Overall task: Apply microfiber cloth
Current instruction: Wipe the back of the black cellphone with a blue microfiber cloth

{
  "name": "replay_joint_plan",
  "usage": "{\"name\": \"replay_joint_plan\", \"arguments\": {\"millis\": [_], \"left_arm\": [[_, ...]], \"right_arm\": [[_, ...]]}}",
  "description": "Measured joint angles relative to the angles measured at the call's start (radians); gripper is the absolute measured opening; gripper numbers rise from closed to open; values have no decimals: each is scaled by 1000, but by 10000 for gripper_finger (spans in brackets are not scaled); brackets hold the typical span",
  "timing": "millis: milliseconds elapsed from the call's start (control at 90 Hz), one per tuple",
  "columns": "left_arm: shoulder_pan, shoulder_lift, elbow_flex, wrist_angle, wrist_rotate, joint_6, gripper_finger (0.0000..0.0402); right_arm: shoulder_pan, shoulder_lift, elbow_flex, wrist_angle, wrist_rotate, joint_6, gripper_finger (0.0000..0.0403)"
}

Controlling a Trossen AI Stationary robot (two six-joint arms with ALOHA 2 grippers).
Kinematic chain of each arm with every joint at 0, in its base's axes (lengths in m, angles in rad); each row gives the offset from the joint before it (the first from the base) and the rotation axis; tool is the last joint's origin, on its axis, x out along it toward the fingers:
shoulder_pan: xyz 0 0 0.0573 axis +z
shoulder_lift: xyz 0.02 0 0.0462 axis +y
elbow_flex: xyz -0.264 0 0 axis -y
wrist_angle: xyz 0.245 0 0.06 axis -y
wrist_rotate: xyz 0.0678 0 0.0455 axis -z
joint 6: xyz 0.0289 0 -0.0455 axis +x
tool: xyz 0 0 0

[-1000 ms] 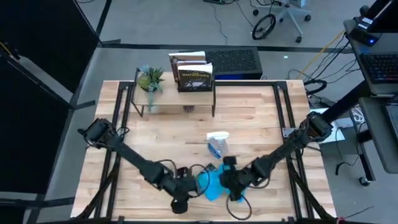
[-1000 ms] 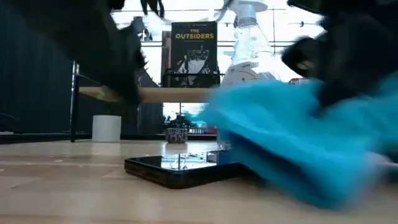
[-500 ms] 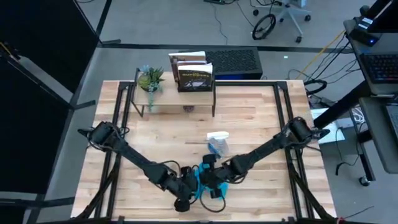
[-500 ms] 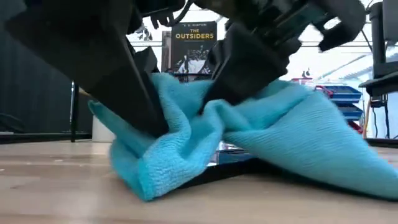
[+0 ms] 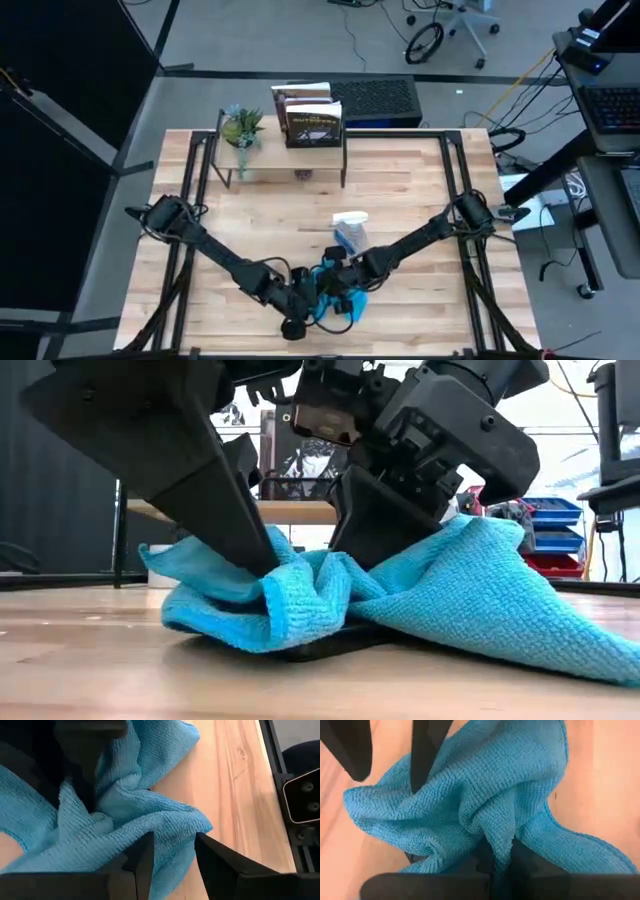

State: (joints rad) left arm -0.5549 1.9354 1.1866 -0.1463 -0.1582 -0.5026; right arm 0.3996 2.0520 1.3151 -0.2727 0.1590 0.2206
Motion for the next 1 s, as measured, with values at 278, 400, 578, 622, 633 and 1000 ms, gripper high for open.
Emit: {"name": "replay_joint_plan", "arguments": {"millis": [278, 400, 578, 622, 633, 1000], "left_arm": [[-6, -66, 15, -26, 13, -85, 125], [-18, -111, 15, -27, -44, -86, 125], [-24, -122, 15, -32, -71, -87, 125], [-23, -115, 15, -26, -71, -88, 125], [-23, -113, 15, -22, -70, -89, 125], [24, 4, 15, 0, 36, -86, 125]], "right_arm": [[3, -95, 76, -118, 22, -51, 6], [5, -158, 106, -271, 113, -71, 6], [0, -246, 114, -485, 211, -19, 6], [0, -256, 114, -521, 211, 2, 6], [0, -257, 114, -528, 211, 7, 6], [18, -162, 84, -359, 122, 22, 6]]}}
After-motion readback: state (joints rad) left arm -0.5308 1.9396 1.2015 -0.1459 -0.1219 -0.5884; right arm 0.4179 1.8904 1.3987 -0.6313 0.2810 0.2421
